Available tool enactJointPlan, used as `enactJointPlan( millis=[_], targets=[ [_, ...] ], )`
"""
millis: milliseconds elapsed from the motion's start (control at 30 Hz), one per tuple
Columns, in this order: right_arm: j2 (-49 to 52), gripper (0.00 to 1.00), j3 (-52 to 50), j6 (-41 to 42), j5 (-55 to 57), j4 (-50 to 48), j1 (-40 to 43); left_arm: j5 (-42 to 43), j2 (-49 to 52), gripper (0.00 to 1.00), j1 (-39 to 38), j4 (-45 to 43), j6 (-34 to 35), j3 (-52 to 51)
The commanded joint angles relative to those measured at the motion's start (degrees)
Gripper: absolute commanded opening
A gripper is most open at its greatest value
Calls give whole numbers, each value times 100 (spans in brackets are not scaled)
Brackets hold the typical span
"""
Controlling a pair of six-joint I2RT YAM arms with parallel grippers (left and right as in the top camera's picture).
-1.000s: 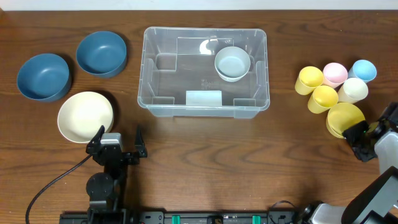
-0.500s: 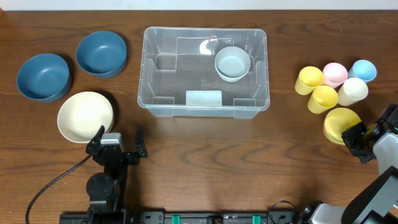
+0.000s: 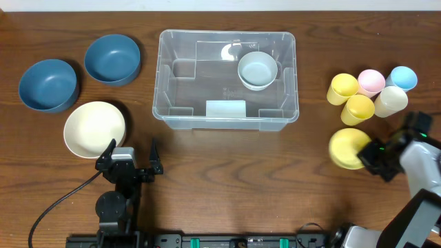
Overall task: Pack container
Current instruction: 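Carry the yellow bowl and stack it onto the bowls in container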
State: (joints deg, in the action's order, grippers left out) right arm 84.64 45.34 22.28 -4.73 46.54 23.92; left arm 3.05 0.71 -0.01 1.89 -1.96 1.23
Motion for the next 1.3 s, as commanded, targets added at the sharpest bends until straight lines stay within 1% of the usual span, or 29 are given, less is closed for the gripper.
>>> enactJointPlan(
  millis=[0,167,433,600,767,833,1033,1133,1200,1267],
  targets=[
    [-188,1,-118,-184,-70,214,-791,17,-9,98,33,195,-76,-98],
    [-826,1,-109,0,-98,562,-1869,17,-9,98,33,195,-76,-98],
    [-2146,1,61,144,-503,962,-3648,17,-9,98,33,195,-76,-98],
    [-2350,1,741,227,-391,1366,-4780,17,-9,98,33,195,-76,-98],
    [-2205,1,1755,389,216,1670,-5637,17,-9,98,33,195,-76,-98],
    [-2083,1,2223,387,640,1672,-5753,20,-9,98,33,195,-76,-98],
    [-1388,1,3654,313,1958,1521,-5593,17,-9,98,33,195,-76,-98],
    [-1003,1,4111,264,2586,979,-5519,17,-9,98,33,195,-76,-98],
    [-785,1,4210,31,2675,415,-5477,17,-9,98,33,195,-79,-98],
    [-564,1,4210,-31,2750,-87,-5429,17,-9,98,33,195,-76,-98]
  ],
)
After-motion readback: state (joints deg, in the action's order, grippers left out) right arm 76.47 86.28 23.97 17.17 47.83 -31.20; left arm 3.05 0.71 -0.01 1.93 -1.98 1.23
